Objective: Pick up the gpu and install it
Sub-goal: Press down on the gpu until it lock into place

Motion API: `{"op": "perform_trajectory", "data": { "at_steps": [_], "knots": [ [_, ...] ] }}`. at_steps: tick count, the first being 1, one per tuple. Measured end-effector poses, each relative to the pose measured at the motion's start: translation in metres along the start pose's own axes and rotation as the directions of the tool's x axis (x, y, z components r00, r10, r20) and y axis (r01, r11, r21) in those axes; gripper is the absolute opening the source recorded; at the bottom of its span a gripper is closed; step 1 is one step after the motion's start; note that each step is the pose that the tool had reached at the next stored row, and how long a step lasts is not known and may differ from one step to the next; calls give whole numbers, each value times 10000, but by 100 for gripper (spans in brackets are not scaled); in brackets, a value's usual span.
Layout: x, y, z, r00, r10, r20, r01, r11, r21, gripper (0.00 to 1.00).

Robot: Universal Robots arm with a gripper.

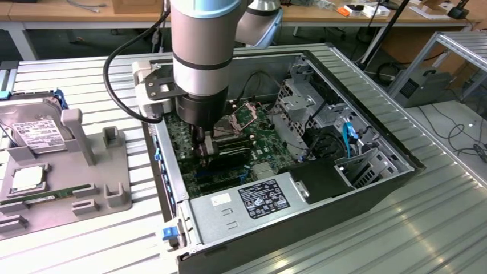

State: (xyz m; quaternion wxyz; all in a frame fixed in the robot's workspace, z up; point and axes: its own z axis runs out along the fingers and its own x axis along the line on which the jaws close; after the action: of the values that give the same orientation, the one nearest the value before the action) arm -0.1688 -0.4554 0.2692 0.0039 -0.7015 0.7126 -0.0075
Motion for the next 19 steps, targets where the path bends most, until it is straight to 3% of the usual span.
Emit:
{"op": "perform_trajectory", "data": {
  "at_steps": [1, 3, 6, 8, 10, 12, 19],
  "knots": [
    [-1, -1, -9, 10000, 0, 8, 0, 10000, 5, 11],
    [0, -8, -158, 10000, -1, 1, 1, 10000, 5, 11],
    [-2, -133, -182, 10000, 0, 4, 0, 10000, 7, 11],
    [-3, -253, -182, 10000, 0, 2, 0, 10000, 5, 11],
    [-7, -476, -181, 10000, -1, 3, 1, 10000, 5, 11],
    [-9, -625, -180, 10000, -1, 2, 1, 10000, 3, 11],
    [-15, -1010, -217, 10000, 0, 3, 0, 10000, 3, 11]
  ]
}}
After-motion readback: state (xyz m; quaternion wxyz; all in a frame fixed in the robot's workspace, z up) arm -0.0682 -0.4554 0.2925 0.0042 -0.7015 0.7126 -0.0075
